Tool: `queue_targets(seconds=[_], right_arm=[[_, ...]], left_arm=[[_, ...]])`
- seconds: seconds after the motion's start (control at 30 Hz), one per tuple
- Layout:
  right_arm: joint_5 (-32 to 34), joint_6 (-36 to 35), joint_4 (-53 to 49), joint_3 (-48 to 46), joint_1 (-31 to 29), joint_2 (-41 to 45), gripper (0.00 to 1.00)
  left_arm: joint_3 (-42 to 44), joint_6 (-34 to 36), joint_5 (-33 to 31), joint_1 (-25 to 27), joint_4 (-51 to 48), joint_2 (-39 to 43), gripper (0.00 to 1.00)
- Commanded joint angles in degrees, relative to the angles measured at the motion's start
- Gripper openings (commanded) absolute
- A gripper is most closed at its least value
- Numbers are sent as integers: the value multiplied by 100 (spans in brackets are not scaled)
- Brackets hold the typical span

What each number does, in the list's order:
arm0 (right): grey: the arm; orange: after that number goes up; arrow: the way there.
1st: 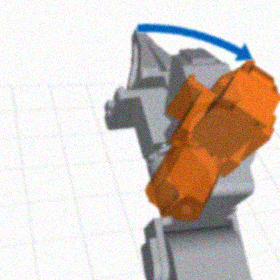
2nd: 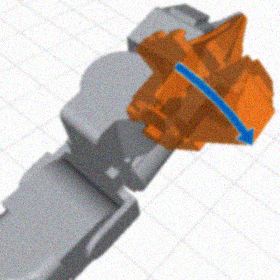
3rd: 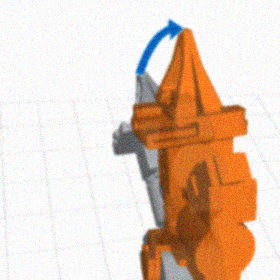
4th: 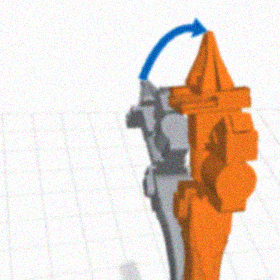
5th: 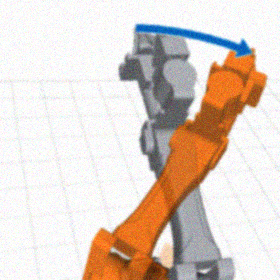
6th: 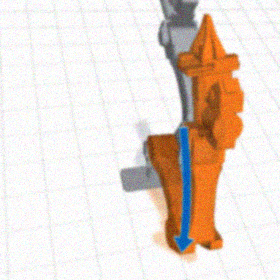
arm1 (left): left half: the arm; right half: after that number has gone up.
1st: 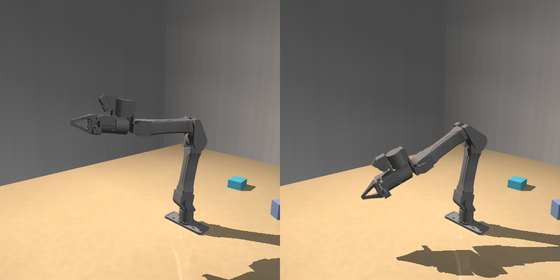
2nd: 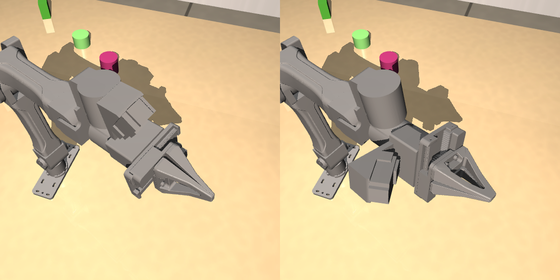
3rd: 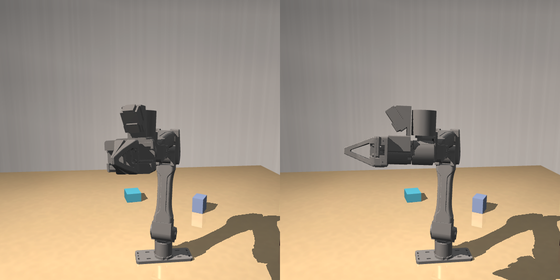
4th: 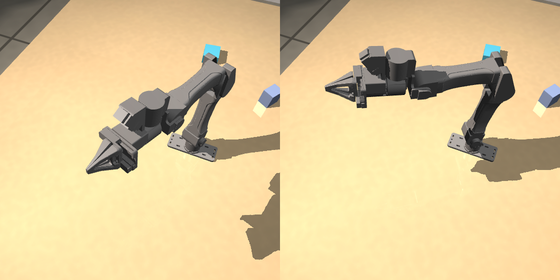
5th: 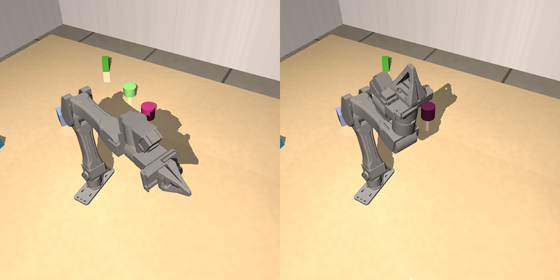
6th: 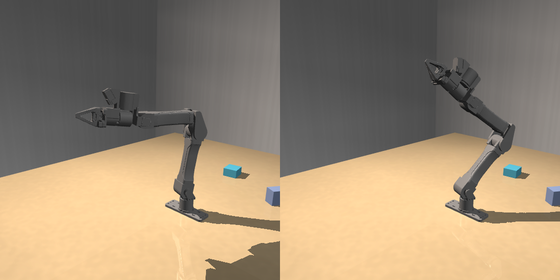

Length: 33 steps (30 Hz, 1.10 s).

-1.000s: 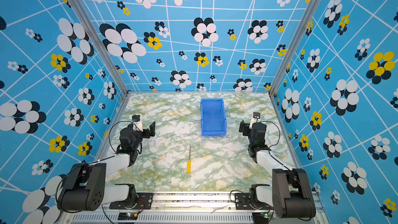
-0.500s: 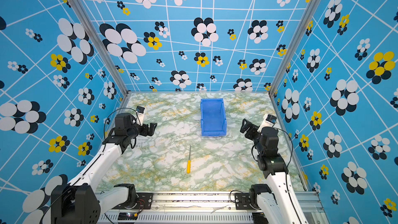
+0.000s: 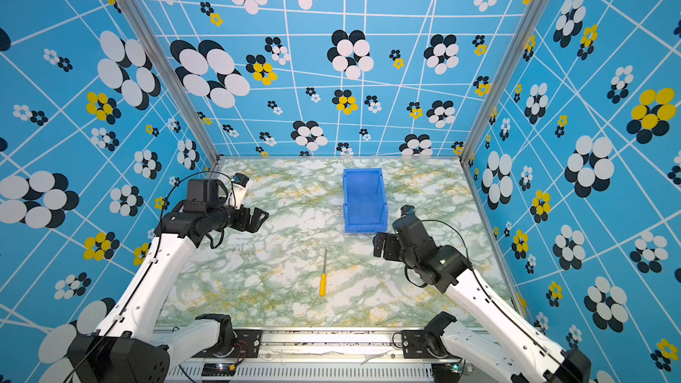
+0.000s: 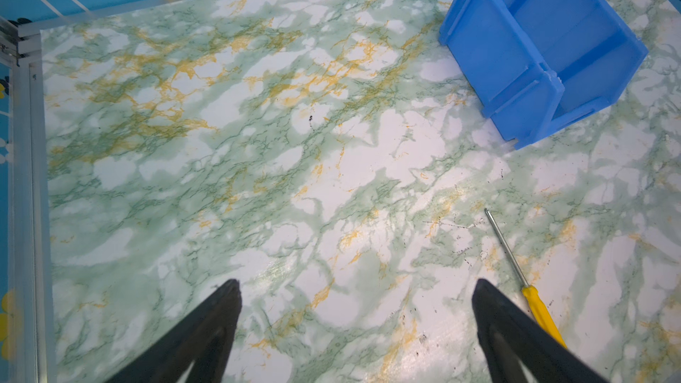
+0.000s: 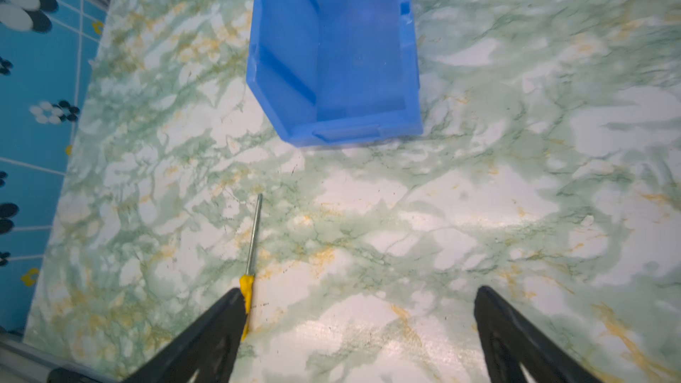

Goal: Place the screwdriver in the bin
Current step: 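Reach the right gripper across to the yellow screwdriver handle while the left arm lifts slightly, then lower the right gripper around the yellow handle and close it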

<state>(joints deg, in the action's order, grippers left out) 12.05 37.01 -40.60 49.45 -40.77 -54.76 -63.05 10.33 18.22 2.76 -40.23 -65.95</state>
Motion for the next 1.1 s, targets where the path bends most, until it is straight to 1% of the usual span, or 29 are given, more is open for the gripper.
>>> queue_targets(seconds=[0.0, 0.1, 0.17, 0.2, 0.27, 0.3, 0.33, 0.47, 0.57, 0.6, 0.63, 0.77, 0.93, 1.07], right_arm=[[775, 613, -629, 358, -997, -727, 99], [855, 1034, -651, 759, -1866, -1666, 99], [906, 1258, -702, 1033, -2291, -2220, 99], [854, 1399, -656, 1121, -2436, -2450, 97], [449, 1506, -314, 1136, -2593, -2768, 89], [274, 1609, -131, 1095, -2636, -2876, 84], [156, 1717, 26, 1059, -2675, -2954, 81], [-148, 1905, 523, 972, -2813, -3169, 73], [-328, 1894, 560, 1138, -2847, -3498, 71], [-419, 1853, 564, 1215, -2863, -3642, 65], [-494, 1820, 540, 1310, -2865, -3773, 63], [-464, 1835, 477, 1517, -2910, -4071, 62], [-513, 1767, 430, 1753, -2911, -4421, 58], [-599, 1736, 381, 1924, -2910, -4702, 54]], left_arm=[[-207, -33, 81, 36, -588, -99, 99], [-191, -126, 328, 40, -618, -85, 99], [-153, -101, 440, 49, -627, -43, 99], [-147, -65, 473, 54, -648, -19, 99], [-174, 72, 586, 57, -772, 3, 99], [-211, 149, 667, 58, -859, 14, 99], [-245, 216, 744, 66, -941, 36, 99], [-268, 423, 963, 99, -1104, 175, 99], [-235, 485, 1163, 152, -1193, 239, 99], [-213, 501, 1220, 171, -1229, 259, 99], [-192, 513, 1248, 202, -1250, 279, 99], [-129, 443, 1261, 243, -1227, 388, 99], [-173, 189, 1674, 242, -1316, 463, 99], [-240, 206, 1582, 246, -1350, 496, 99]])
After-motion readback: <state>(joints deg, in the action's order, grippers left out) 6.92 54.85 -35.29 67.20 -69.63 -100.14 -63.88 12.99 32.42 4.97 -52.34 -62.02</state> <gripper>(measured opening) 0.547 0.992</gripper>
